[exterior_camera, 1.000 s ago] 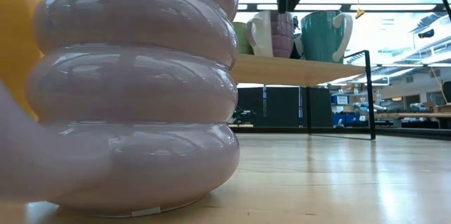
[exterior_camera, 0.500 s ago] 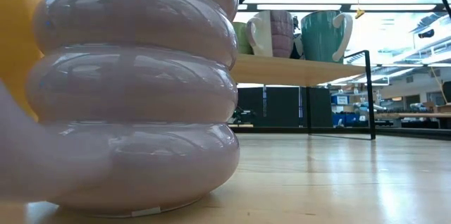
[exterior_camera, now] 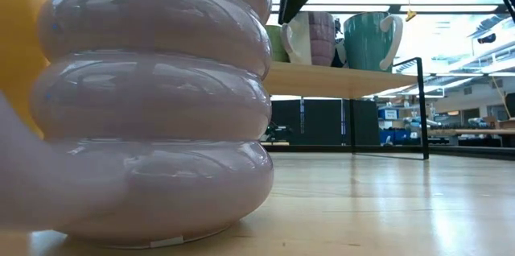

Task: Place coffee mugs
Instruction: Put the right violet mug on the shelf

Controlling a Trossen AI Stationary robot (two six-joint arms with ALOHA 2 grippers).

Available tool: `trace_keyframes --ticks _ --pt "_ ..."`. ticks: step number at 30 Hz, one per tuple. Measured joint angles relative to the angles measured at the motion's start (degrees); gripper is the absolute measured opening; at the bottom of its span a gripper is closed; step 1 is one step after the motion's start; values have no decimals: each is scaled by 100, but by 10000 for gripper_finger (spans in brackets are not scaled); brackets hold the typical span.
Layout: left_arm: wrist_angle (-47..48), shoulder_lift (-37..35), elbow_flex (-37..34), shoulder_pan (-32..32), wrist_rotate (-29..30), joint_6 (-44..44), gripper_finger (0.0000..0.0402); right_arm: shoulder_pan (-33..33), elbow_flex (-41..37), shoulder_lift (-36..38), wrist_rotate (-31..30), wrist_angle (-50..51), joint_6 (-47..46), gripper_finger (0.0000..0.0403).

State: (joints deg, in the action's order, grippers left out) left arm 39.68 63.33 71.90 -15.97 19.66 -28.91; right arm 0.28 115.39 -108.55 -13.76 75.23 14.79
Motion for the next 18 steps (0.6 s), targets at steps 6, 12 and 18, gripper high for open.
trace_keyframes --ticks 6,12,18 --pt "0 0 0 0 0 2 164 -29 0 0 142 265 50 139" --pt "0 0 0 -1 0 2 164 26 0 0 154 549 129 139" --pt "1 0 0 0 0 4 164 140 0 0 155 1024 49 139"
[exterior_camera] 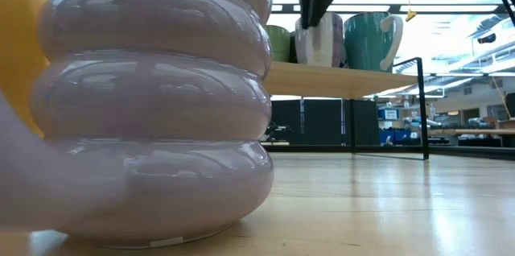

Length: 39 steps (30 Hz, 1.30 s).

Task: Place coffee mugs
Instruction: Put the right violet mug on the shelf

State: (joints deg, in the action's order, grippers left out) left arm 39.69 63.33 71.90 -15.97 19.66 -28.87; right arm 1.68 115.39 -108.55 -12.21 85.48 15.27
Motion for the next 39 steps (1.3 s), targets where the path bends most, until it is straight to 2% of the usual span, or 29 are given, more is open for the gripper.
trace_keyframes --ticks 6,26,32,39 --pt "1 0 0 0 0 16 164 82 0 -1 -3 465 -460 139" --pt "1 2 0 -1 -2 -4 164 30 0 -2 -68 456 -2119 127" --pt "2 1 0 -2 -2 -4 164 30 -4 223 -156 455 -2073 126" --pt "1 2 1 -2 -2 103 164 218 -2 547 -9 48 -1505 125"
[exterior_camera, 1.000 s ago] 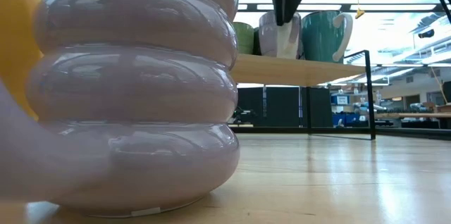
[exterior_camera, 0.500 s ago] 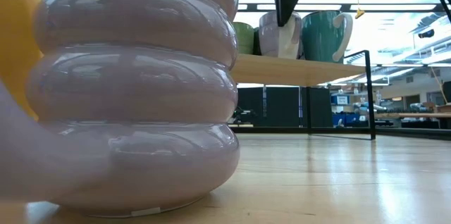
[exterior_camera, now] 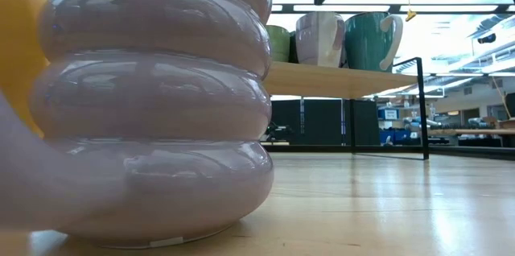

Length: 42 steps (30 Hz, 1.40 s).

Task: Place coffee mugs
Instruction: Put the right violet mug on the shelf

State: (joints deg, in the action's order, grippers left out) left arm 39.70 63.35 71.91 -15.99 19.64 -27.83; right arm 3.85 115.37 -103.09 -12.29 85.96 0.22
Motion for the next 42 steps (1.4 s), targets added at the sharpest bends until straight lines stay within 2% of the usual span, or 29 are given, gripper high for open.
trace_keyframes --ticks 3,10,22,34,42 --pt "1 0 0 2 0 2 164 69 -91 30 1 -67 16 125" --pt "2 0 1 2 0 2 164 145 -833 19 -66 -437 -35 125" --pt "6 0 1 1 -1 0 164 42 -1397 267 -111 -432 -311 125" --pt "-2 0 -1 2 0 2 164 68 -1014 376 -200 -1626 101 119" --pt "-60 0 1 2 1 -1 164 97 -509 -287 -486 -1601 617 116"
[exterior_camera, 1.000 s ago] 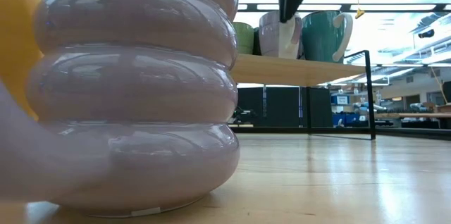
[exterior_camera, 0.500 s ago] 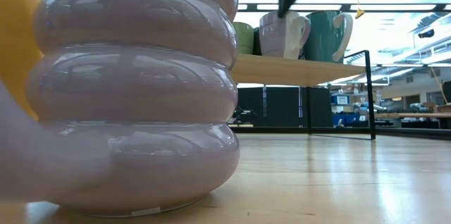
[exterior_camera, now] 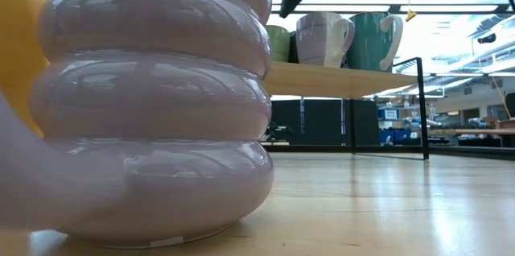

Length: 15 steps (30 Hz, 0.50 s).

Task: Place coffee mugs
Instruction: Put the right violet mug on the shelf

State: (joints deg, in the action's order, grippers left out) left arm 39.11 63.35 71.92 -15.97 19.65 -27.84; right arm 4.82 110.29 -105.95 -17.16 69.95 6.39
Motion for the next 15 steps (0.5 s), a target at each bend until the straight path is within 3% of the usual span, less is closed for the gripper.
trace_keyframes --ticks 7,15 --pt "14 0 0 0 -1 -4 164 -175 629 -552 -378 247 409 121" --pt "8 0 -1 0 0 -4 164 -462 576 -559 -413 833 399 118"
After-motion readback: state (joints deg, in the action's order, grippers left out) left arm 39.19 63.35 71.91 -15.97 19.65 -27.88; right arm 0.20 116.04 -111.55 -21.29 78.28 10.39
